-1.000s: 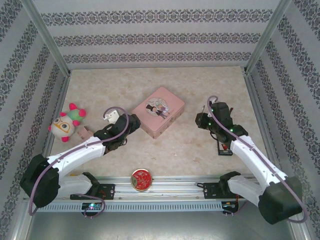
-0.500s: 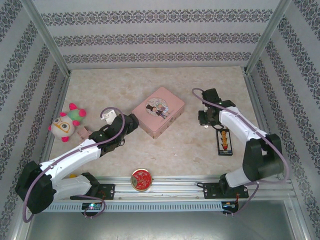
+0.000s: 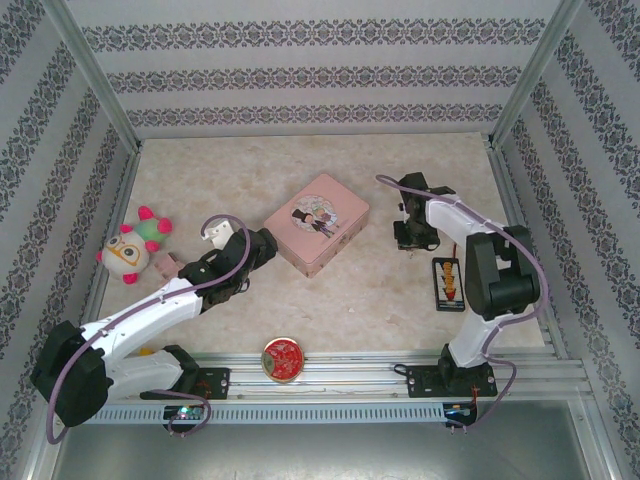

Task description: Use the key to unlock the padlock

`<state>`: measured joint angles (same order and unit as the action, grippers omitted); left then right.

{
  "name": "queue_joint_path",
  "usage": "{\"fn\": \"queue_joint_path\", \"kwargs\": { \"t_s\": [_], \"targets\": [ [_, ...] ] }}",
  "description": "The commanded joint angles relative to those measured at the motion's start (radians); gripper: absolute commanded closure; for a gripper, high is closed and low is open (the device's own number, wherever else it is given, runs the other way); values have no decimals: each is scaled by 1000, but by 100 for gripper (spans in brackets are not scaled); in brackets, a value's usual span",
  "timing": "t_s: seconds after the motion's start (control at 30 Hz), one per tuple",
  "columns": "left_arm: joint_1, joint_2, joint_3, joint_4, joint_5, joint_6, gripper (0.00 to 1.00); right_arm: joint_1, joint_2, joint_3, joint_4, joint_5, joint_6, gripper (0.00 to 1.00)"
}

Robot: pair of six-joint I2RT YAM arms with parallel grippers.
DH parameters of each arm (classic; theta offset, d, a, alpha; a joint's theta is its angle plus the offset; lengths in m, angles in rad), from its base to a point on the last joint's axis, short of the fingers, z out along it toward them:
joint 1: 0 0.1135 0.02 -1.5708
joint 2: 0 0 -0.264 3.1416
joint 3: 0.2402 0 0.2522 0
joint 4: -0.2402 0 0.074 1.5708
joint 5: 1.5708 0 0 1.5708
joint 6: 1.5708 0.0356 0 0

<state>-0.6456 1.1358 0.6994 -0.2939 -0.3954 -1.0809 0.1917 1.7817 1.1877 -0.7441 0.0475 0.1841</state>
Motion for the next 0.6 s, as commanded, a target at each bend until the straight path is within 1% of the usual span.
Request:
{"fn": "queue_joint_path", "kwargs": {
  "t_s": [0.0, 0.17, 0.33, 0.57],
  "targets": [
    [17, 7, -4, -37, 0, 3, 1, -5, 37, 39, -8, -36, -19, 86],
    [18, 9, -12, -33, 1, -3, 1, 1, 63, 36, 12, -70, -8, 79],
    [18, 19, -9, -33, 3, -5, 1, 18, 85, 36, 16, -69, 7, 70],
    [18, 26, -7, -36, 4, -5, 1, 38, 110, 34, 27, -93, 20, 61]
  ]
}}
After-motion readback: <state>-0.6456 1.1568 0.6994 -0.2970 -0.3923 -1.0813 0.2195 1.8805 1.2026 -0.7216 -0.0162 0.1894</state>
